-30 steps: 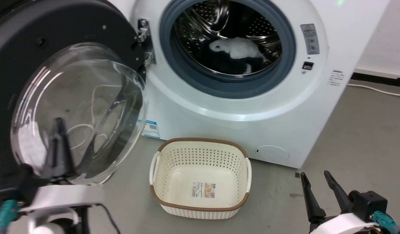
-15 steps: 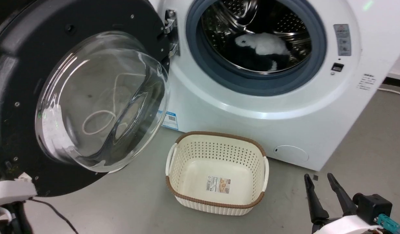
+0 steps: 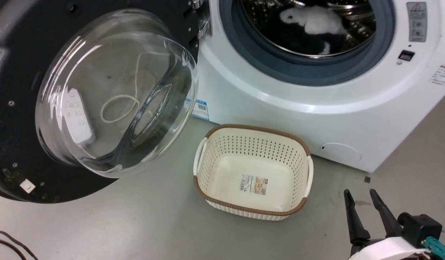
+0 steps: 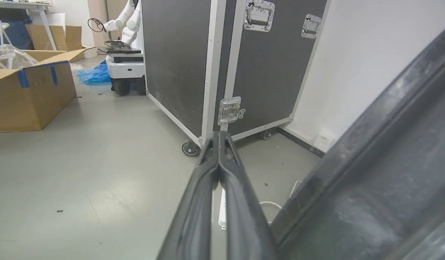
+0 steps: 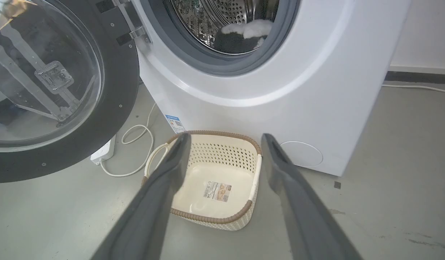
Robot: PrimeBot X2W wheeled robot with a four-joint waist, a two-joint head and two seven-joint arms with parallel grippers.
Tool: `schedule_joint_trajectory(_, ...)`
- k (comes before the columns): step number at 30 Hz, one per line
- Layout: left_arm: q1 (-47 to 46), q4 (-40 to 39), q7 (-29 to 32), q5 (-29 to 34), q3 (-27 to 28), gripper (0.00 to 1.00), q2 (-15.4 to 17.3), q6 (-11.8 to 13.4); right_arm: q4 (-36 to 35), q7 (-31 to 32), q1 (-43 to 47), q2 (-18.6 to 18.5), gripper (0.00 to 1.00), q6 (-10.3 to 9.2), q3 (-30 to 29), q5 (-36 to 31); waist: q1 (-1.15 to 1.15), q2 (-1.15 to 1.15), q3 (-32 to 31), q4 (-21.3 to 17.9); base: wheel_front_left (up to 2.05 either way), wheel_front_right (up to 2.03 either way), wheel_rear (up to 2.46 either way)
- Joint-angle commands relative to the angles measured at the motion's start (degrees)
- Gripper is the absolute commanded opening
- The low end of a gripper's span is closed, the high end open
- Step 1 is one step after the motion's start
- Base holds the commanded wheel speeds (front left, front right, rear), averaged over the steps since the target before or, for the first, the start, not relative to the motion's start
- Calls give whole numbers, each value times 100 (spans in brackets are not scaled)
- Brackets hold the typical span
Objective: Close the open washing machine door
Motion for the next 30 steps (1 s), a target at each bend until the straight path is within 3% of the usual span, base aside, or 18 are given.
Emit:
schedule_joint_trajectory(1,-149,128,114,-64,4,0,143,-75,37,-66,-74,-2,100,4,-27,32,-1,0,76,46,0,0,0)
schedule_joint_trajectory(7,-138,438,835,-405,-709,0,648,-193,119,-138,-111,-2,100,4,-40,91,-1,0,189,140,0,0,0)
schedule_joint_trajectory(16,259,153,1773,-2035,-1963,0,1316,-252,271,-245,-176,-2,100,4,23,304,-1,0,249,294,0,0,0)
schedule_joint_trajectory(23,617,-562,2420,-3318,-3026,0,1778,-296,420,-329,-131,-2,100,5,12,498,-1,0,143,477,0,0,0)
schedule_joint_trajectory(30,825,-1530,2765,-4094,-4159,0,2150,-340,590,-413,-92,-2,100,5,-1,707,-1,0,-33,638,0,0,0)
